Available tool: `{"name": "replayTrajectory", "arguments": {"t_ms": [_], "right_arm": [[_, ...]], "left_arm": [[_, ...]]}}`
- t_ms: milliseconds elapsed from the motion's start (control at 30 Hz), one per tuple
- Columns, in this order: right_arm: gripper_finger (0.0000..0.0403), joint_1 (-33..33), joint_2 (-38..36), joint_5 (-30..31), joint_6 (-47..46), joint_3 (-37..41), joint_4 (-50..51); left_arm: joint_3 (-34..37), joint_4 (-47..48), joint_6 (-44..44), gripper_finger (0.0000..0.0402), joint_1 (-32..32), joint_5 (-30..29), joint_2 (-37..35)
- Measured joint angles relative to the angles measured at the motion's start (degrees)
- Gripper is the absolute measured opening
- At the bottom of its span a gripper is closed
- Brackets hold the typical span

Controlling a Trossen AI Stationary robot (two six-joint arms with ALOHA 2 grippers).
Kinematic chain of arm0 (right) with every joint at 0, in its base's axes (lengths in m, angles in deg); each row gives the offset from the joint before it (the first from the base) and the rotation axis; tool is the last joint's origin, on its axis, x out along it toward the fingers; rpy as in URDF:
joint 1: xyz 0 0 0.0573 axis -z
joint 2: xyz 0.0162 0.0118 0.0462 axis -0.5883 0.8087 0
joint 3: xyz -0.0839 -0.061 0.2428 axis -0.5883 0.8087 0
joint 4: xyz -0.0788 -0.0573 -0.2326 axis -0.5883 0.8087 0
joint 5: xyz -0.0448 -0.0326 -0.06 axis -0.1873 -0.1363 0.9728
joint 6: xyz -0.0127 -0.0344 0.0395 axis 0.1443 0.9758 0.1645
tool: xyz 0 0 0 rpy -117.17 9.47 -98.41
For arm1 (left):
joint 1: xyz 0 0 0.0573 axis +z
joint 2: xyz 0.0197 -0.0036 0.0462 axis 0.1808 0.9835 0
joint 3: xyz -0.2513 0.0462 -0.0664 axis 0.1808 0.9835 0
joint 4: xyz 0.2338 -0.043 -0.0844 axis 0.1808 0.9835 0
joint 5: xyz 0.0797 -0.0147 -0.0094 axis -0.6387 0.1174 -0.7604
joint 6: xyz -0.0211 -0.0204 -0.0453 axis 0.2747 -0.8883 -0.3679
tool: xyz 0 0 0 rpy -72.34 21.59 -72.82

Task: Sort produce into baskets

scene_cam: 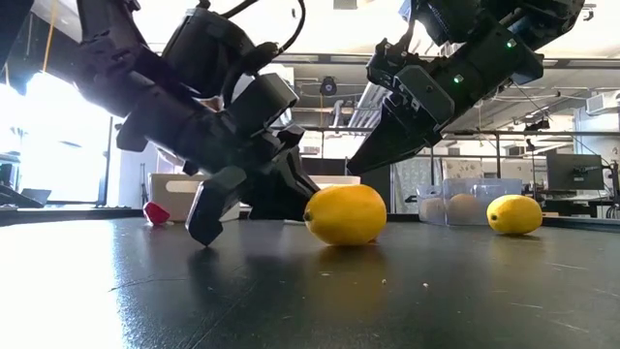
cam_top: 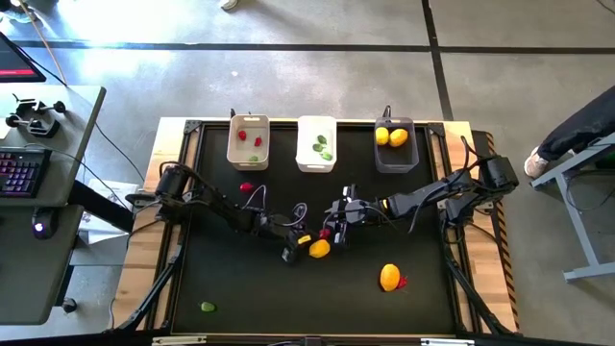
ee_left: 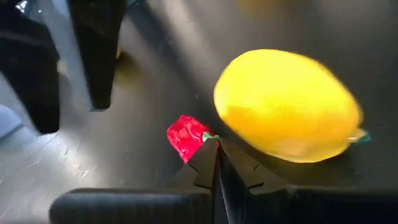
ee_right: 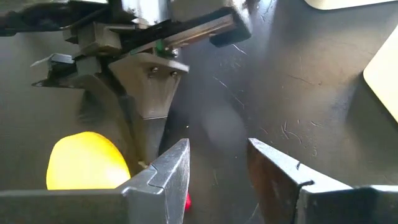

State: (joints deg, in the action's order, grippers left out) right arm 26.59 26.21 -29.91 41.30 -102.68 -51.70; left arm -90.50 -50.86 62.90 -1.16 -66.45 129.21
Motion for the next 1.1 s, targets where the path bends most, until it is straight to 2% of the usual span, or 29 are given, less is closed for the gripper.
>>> {"name": "replayTrajectory", "arguments": {"t_ms": [233,367,500,800,1000,1100], "right_arm": [[0.0151,-1.1,0.0,0.0,-0.5,0.0,0.8],[0.0151,-1.5,0.0,0.0,-0.6,0.0,1.1],[0.0151,-1.6,0.0,1.2,-0.7,0.0,1.0],[0.0160,-1.3,5.7,-1.1,3.2,0.0,-2.4],[0.0162,-0.4,6.3,-4.7,4.3,0.0,-2.8],[0.0161,-0.2,6.3,-5.2,5.1,0.0,-2.4]], "left_arm": [[4.9,-3.0,-1.0,0.0000,2.3,-1.0,-2.8],[9.2,-7.5,-2.2,0.0000,4.3,-0.9,-6.2],[12.3,-8.2,-3.5,0.0000,5.5,0.0,-9.8],[17.7,-12.4,-6.9,0.0000,7.1,9.0,-13.4],[21.5,-19.7,-8.6,0.0000,8.6,13.9,-13.4],[21.7,-20.3,-9.2,0.0000,9.1,17.6,-13.4]]}}
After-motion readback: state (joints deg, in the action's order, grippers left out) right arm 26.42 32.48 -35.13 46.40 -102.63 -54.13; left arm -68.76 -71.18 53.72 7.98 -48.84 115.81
